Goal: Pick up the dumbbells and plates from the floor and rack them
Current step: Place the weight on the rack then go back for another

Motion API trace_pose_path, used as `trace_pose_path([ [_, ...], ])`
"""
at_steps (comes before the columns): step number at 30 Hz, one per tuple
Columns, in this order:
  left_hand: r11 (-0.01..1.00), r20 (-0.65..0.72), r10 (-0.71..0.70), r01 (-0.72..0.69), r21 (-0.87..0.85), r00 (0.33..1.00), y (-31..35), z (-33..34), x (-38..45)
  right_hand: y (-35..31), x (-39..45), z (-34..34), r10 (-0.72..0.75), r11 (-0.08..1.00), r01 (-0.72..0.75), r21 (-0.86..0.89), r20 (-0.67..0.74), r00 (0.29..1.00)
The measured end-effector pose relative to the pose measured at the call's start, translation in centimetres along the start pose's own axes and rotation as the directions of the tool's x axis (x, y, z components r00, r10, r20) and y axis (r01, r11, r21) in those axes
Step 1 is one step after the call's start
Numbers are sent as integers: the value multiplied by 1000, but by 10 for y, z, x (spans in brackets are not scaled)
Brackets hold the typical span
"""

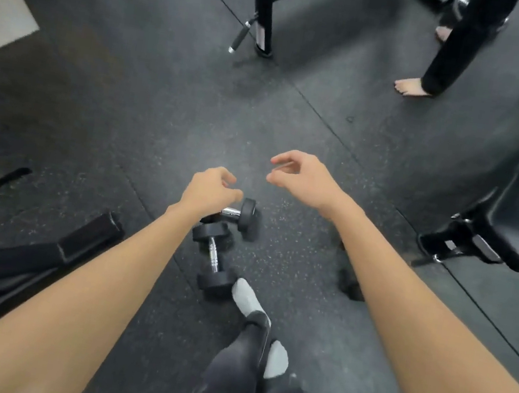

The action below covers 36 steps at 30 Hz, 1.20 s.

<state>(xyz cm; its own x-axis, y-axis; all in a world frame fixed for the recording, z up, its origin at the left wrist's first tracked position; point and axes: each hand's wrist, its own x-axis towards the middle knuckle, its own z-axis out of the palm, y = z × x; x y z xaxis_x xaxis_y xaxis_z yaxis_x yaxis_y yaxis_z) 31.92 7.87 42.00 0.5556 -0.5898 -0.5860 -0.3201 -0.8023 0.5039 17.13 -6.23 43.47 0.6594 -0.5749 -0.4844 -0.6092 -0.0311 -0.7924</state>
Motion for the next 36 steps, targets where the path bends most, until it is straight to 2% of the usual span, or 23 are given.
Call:
trace_pose_path([
  [7, 986, 25, -140, 142, -89, 990, -35, 84, 132, 86, 133, 33, 118, 993, -120, 13, 107, 987],
  [14, 932, -24, -332, 324, -165, 943, -109, 187, 264, 219, 281, 93, 221, 975, -216, -49, 181, 958],
  [19, 881, -30, -459, 450, -145, 888, -173, 271, 350, 325, 368, 141, 293, 955, -268, -131, 250, 923],
  [23, 890, 5, -453, 452, -62, 892, -205, 330, 414, 386, 421, 182, 305, 946, -261, -191, 261, 916],
  [26, 888, 17, -458, 459, -16, 889, -219, 358, 446, 412, 443, 204, 308, 939, -247, -239, 267, 913],
  [29, 884, -34, -464, 465, 34, 885, -225, 367, 462, 426, 453, 220, 302, 936, -229, -266, 280, 911],
  [32, 890, -13, -452, 452, 57, 892, -224, 357, 461, 425, 450, 221, 289, 933, -196, -301, 306, 907],
  [36, 876, -11, -483, 483, 12, 876, -231, 331, 441, 411, 438, 208, 238, 914, -74, -398, 381, 893],
])
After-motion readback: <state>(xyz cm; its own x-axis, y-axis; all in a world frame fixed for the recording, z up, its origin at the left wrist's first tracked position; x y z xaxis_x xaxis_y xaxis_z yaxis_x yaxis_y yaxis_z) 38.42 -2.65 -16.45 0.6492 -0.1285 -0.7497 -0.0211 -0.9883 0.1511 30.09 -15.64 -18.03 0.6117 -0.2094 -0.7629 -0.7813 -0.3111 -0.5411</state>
